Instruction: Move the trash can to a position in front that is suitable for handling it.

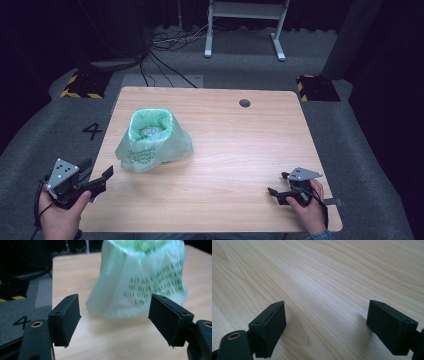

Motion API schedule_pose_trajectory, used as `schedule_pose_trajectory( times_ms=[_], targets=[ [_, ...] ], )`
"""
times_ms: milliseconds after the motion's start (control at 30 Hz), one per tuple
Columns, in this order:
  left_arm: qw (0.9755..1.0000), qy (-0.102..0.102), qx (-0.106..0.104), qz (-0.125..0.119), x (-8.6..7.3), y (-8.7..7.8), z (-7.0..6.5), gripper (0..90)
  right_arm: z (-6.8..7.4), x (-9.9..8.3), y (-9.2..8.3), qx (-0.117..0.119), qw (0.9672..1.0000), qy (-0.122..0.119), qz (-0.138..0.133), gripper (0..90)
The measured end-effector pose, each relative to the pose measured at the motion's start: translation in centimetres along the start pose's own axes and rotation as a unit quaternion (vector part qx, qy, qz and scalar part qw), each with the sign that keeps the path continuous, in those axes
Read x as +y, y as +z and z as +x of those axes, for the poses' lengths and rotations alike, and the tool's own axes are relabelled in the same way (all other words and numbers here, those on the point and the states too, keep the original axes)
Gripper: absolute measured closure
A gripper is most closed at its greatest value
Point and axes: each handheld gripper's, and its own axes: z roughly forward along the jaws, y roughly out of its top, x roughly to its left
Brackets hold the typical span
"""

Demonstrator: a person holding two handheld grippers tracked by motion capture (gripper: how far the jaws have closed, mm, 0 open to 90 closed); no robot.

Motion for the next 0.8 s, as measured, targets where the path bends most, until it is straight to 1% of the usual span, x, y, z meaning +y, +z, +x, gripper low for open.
schedule_pose_trajectory(
  times_ms=[67,133,233,267,300,333,367,400,500,533,567,600,633,667,700,733,767,800],
  targets=[
    [0.9999,0.001,-0.005,-0.011,0.6,0.6,-0.2,25.0,0.0,0.0,0.0,0.000,1.0000,0.000,0.000,15.9],
    [0.9999,0.002,-0.007,-0.014,0.9,0.9,-0.3,25.0,0.0,0.0,0.0,0.000,1.0000,0.000,0.000,16.0],
    [0.9999,0.008,-0.010,-0.008,1.6,1.9,-0.3,25.1,0.0,0.0,0.0,0.000,1.0000,0.000,0.000,16.0],
    [0.9998,0.014,-0.011,-0.005,1.8,2.3,-0.4,25.1,0.0,0.0,0.0,0.000,1.0000,0.000,0.000,16.0],
    [0.9997,0.020,-0.012,0.000,2.2,2.9,-0.3,25.2,0.0,0.0,0.0,0.000,1.0000,0.000,0.000,16.0],
    [0.9997,0.021,-0.013,0.002,2.3,3.3,-0.2,25.2,0.0,0.0,0.0,0.000,1.0000,0.000,0.000,15.9],
    [0.9997,0.021,-0.013,0.002,2.3,3.3,-0.2,25.1,0.0,0.0,0.0,0.000,1.0000,0.000,0.000,15.9],
    [0.9997,0.020,-0.013,0.005,2.4,3.6,-0.1,25.1,0.0,0.0,0.0,0.000,1.0000,0.000,0.000,16.0],
    [0.9998,0.017,-0.010,-0.001,2.7,4.3,0.3,25.1,0.0,0.0,0.0,0.000,1.0000,0.000,0.000,16.0],
    [0.9998,0.015,-0.011,-0.003,2.9,4.9,0.5,25.1,0.0,0.0,0.0,0.000,1.0000,0.000,0.000,16.0],
    [0.9998,0.015,-0.011,-0.003,2.9,4.9,0.5,25.0,0.0,0.0,0.0,0.000,1.0000,0.000,0.000,16.0],
    [0.9998,0.015,-0.014,-0.002,3.0,5.2,0.6,25.0,0.0,0.0,0.0,0.000,1.0000,0.000,0.000,16.0],
    [0.9997,0.009,-0.023,-0.006,3.1,5.6,0.6,25.1,0.0,0.0,0.0,0.000,1.0000,0.000,0.000,16.0],
    [0.9993,0.003,-0.036,-0.009,3.2,6.0,0.5,25.1,0.0,0.0,0.0,0.000,1.0000,0.000,0.000,16.0],
    [0.9984,-0.004,-0.054,-0.012,3.6,6.7,0.5,25.3,0.0,0.0,0.0,0.000,1.0000,0.000,0.000,16.0],
    [0.9984,-0.004,-0.054,-0.012,3.6,6.7,0.5,25.3,0.0,0.0,0.0,0.000,1.0000,0.000,0.000,16.0],
    [0.9983,-0.005,-0.055,-0.019,3.8,7.1,0.5,25.3,0.0,0.0,0.0,0.000,1.0000,0.000,0.000,16.0],
    [0.9985,-0.005,-0.048,-0.026,4.3,7.8,0.6,25.7,0.0,0.0,0.0,0.000,1.0000,0.000,0.000,16.0]
  ],
)
